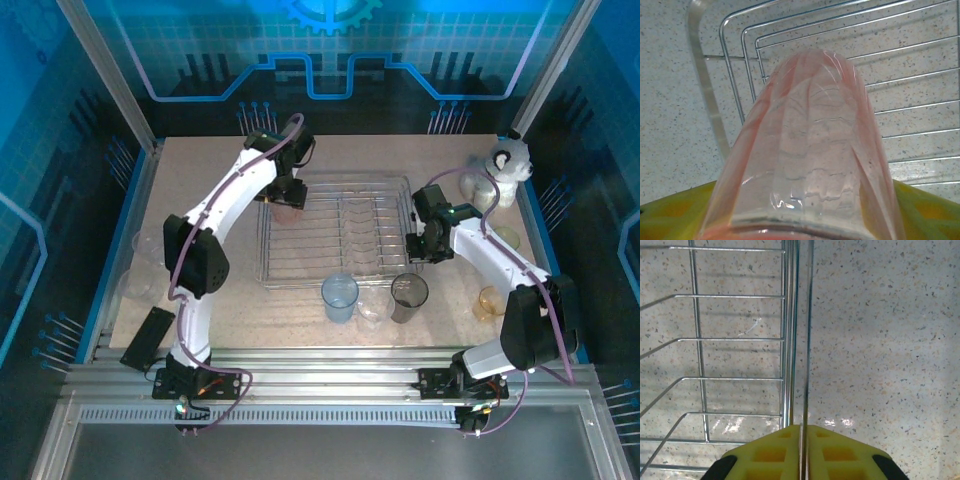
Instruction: Load the cups into the dish rack
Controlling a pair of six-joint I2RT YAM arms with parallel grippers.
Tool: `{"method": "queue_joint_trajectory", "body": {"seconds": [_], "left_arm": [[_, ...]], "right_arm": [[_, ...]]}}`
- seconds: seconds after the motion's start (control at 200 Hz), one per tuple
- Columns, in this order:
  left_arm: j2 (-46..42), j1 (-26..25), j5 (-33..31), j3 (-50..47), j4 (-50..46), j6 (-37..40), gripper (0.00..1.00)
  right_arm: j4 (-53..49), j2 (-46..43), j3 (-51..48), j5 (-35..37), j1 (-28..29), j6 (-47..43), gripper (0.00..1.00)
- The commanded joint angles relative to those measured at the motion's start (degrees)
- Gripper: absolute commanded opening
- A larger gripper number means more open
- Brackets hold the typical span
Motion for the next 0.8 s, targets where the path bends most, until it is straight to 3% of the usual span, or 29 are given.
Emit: {"method": "queue_joint_trajectory", "body": {"seconds": [0.0,0.34,0.45,0.66,0.746,0.796], "left_arm": [[1.88,1.22,1.99,2.49,-1.96,1.47,0.00],[4.03,4.97,4.33,2.88,-0.08,2.07,0.00],[5.10,5.37,5.00,3.39,0.38,2.26,0.03],[6.38,5.90,4.90,3.83,1.88,2.19,0.07],[6.56,6.07,5.22,3.93,2.33,1.96,0.16],[6.80,6.08,5.51,4.21,2.24,2.09,0.27]], "right_arm": [[-3.63,-1.72,-0.48,0.86,0.63,-0.76,0.13],[-4.13,-1.78,-0.04,-1.41,0.71,-3.33,0.25],[-4.20,-1.82,-0.25,-1.20,1.06,-3.52,0.32],[-3.80,-4.31,-1.31,0.09,1.09,-3.50,0.38],[-3.85,-5.06,-1.45,0.51,1.06,-3.52,0.40],[-4.03,-5.41,-1.48,0.58,1.06,-3.61,0.43]]}}
